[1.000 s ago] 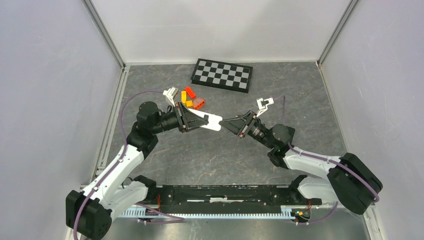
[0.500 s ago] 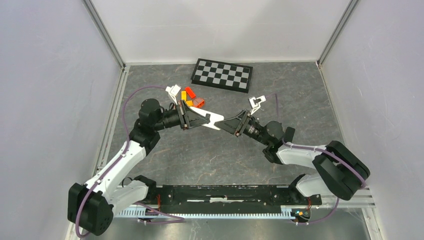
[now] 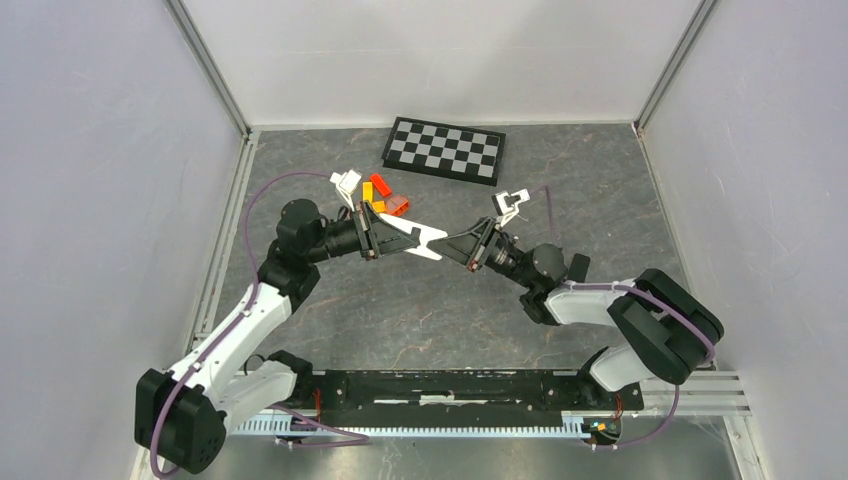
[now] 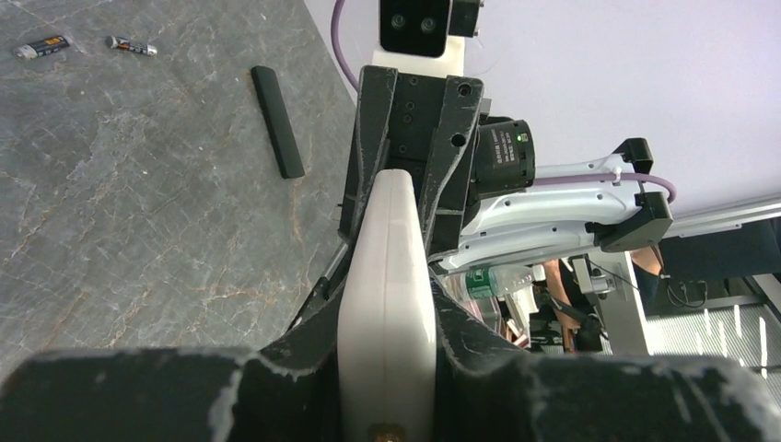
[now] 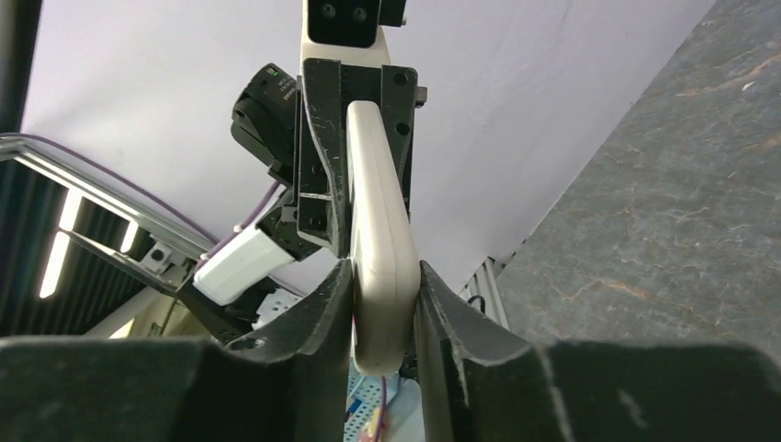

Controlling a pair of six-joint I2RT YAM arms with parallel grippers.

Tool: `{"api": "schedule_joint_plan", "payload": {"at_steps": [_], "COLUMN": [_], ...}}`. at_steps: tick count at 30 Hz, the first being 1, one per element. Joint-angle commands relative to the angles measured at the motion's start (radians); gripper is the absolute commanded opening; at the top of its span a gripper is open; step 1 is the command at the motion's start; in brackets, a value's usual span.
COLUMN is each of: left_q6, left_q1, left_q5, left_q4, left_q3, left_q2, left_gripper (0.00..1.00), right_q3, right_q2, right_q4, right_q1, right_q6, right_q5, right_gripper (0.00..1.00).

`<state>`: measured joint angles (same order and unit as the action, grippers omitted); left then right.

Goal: Load the batteries into the remote control
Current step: Remove the battery cover from the remote control.

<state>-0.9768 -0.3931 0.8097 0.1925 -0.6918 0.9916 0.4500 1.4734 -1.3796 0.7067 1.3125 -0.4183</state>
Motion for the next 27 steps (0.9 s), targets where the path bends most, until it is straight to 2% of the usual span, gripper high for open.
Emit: {"api": "schedule_joint_plan", "payload": {"at_steps": [1,6,11,13,16,19,23,27], "left_q6": [-0.047,-0.051,-0.069,-0.064,-0.039,-0.005,0.056,0.059], "left_q1": [0.002,0.003,0.003,0.002,0.003,0.003,0.003,0.003], "left_q5": [-0.054,-0.092,-0.072,-0.064,-0.061,-0.074,-0.118,-0.121], "left_q4": [0.163,0.196,0.202,0.202,0.164,0.098,0.000,-0.008], "left_q3": [0.003,0.014,0.015,0.017,0.009,-0.002,-0.019,-0.015], "left_q2": [-0.096,-0.148,-0.119,-0.114,-0.108,-0.104,-0.099,-0.073], "left_gripper": [0.02,0.02,0.02,0.02,0.02,0.02,0.02,0.02], "right_q3": [-0.087,-0.147,-0.107,-0.099,-0.090,-0.095,-0.096,-0.067], "right_q2": [0.026,0.038,0.042,0.044,0.037,0.015,-0.035,-0.050], "right_q4": [-0.082,-0.152,-0.108,-0.115,-0.122,-0.094,-0.006,0.011], "right_q1": [-0.008,-0.027,-0.030,-0.032,-0.035,-0.045,-0.053,-0.053], "right_q6": [0.014,0.043,0.017,0.015,0.014,0.008,-0.026,-0.025], "right_q5": [-0.025,-0.037,-0.058,-0.062,-0.060,-0.057,-0.042,-0.063], "right_gripper": [0.30,0.25,0.18,0.19,0.28,0.31,0.28,0.25]}}
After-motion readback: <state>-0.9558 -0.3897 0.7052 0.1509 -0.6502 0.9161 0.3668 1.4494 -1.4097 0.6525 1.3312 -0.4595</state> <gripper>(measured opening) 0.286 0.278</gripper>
